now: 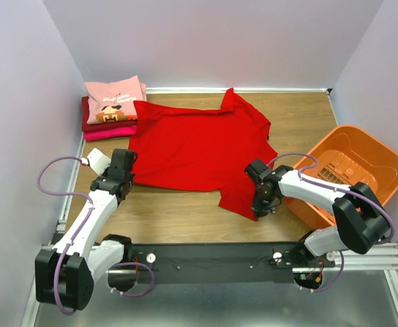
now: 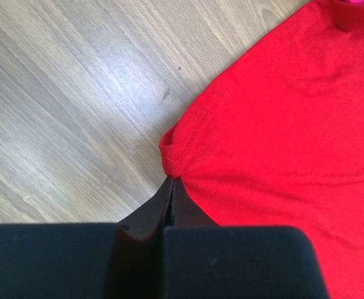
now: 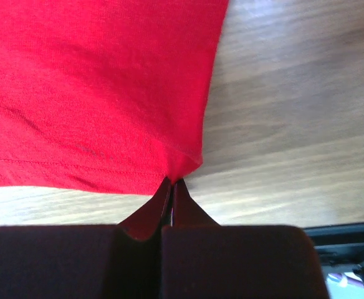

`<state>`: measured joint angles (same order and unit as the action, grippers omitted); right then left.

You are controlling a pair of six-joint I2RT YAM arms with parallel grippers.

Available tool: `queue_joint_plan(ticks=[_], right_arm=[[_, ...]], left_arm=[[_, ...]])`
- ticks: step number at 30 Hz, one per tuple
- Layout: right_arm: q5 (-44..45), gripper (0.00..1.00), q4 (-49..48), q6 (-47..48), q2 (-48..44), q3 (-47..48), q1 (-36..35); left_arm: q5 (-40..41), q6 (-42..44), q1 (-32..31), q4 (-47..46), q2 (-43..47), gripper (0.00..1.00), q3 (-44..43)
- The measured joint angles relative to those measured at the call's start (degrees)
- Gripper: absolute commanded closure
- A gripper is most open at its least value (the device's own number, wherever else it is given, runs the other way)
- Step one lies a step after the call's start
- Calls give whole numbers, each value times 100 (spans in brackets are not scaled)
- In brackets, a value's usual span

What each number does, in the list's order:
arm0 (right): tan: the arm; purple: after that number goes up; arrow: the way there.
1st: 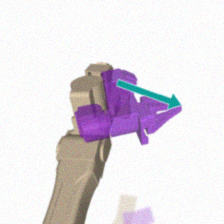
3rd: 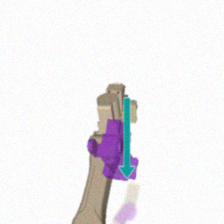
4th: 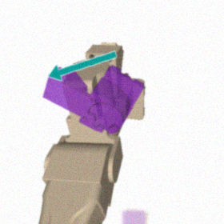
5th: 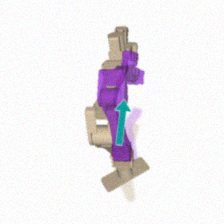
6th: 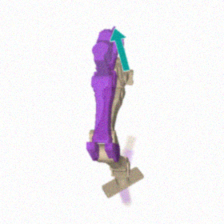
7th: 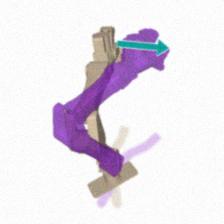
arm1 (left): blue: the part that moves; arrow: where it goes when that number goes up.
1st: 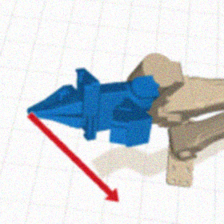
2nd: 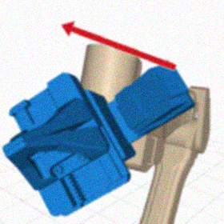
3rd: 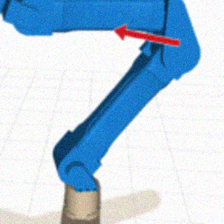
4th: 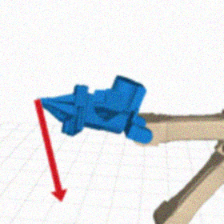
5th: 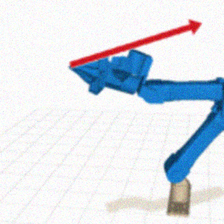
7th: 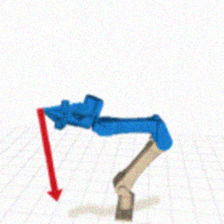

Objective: Fold and stack the t-shirts
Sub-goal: Fold the tshirt

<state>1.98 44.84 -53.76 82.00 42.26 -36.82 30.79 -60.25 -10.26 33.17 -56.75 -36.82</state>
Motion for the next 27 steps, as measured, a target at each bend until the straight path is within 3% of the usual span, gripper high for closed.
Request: queue_joint_plan(ticks=[17,27], right_arm=[[-358,99,1106,-138,-638,249,-330],[-455,99,1740,-503,-1060,385,-643]], left_arm=[[-2,-313,0,507,592,100,0],[-63,-614,-11,1438,1082,100,-402]])
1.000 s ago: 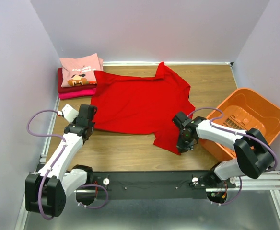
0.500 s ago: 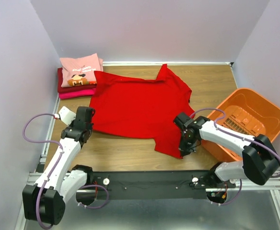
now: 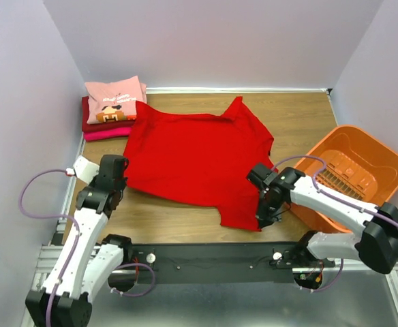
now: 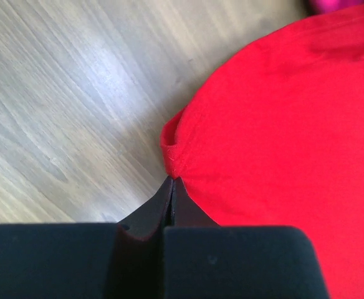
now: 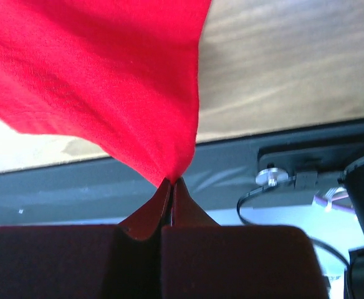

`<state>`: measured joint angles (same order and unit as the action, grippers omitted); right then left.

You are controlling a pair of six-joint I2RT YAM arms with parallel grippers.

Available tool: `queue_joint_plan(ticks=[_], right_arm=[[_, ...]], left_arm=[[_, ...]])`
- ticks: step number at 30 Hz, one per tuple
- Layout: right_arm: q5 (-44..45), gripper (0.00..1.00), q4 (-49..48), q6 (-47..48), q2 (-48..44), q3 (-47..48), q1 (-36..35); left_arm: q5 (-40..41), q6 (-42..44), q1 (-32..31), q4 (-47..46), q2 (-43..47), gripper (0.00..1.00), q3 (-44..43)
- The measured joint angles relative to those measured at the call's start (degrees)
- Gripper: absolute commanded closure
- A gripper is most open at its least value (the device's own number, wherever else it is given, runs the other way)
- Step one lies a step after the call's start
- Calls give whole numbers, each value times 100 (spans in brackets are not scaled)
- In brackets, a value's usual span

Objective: Fold and stack the t-shirts
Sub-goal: Fold the tshirt

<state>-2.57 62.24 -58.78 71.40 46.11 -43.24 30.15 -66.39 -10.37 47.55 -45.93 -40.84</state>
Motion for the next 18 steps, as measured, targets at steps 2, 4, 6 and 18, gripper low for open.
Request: queue_joint_plan(ticks=[2,4,6,18], right_arm=[[-17,99,131,-81,-96,83,-59],[-31,99,243,-138,-173,144,-96],[-39,99,334,-190,-240,205,-111],[468,99,540,-284,365,1235,-133]], left_arm=[[0,-79,-2,186,319,100,-131],[4,-170,-11,365,601,100,-256],[9,-282,-15,518,822,100,-323],[-90,101,-15,319,627,100,-205]])
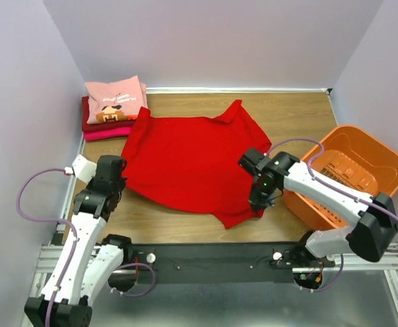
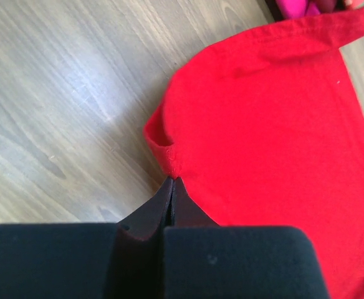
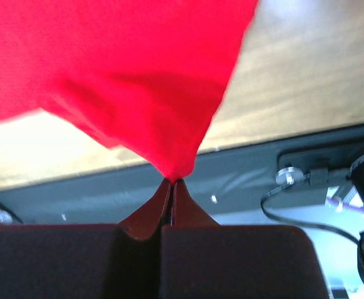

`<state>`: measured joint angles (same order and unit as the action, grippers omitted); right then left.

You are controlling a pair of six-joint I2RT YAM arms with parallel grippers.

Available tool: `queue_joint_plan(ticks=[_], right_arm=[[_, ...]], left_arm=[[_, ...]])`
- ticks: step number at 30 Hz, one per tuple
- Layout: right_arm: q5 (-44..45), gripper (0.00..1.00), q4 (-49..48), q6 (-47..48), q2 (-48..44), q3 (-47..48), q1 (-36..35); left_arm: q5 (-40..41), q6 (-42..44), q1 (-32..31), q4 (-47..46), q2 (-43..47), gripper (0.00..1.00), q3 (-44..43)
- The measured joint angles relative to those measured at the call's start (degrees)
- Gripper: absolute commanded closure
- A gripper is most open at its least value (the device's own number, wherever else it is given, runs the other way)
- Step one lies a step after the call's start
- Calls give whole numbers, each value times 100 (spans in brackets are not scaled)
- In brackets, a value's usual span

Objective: Fold and stack the t-shirts
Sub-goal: Fold the tshirt

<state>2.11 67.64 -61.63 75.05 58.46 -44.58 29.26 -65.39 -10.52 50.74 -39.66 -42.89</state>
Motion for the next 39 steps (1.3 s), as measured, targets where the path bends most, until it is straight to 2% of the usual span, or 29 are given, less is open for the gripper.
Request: queue_joint_plan(ticks=[12,26,39], right_arm=[[1196,99,-264,518,1429,1532,304],[1606,99,-726,1650,2557,2883,1187],[1722,99,-929,2367,3379,3768,1716]], left_arm=[[-101,850,0,-1174,-1027,100,20],[-101,1377,74,-2371,-2059,100,13],[-411,1871,601,-3412,-2905,100,-170]])
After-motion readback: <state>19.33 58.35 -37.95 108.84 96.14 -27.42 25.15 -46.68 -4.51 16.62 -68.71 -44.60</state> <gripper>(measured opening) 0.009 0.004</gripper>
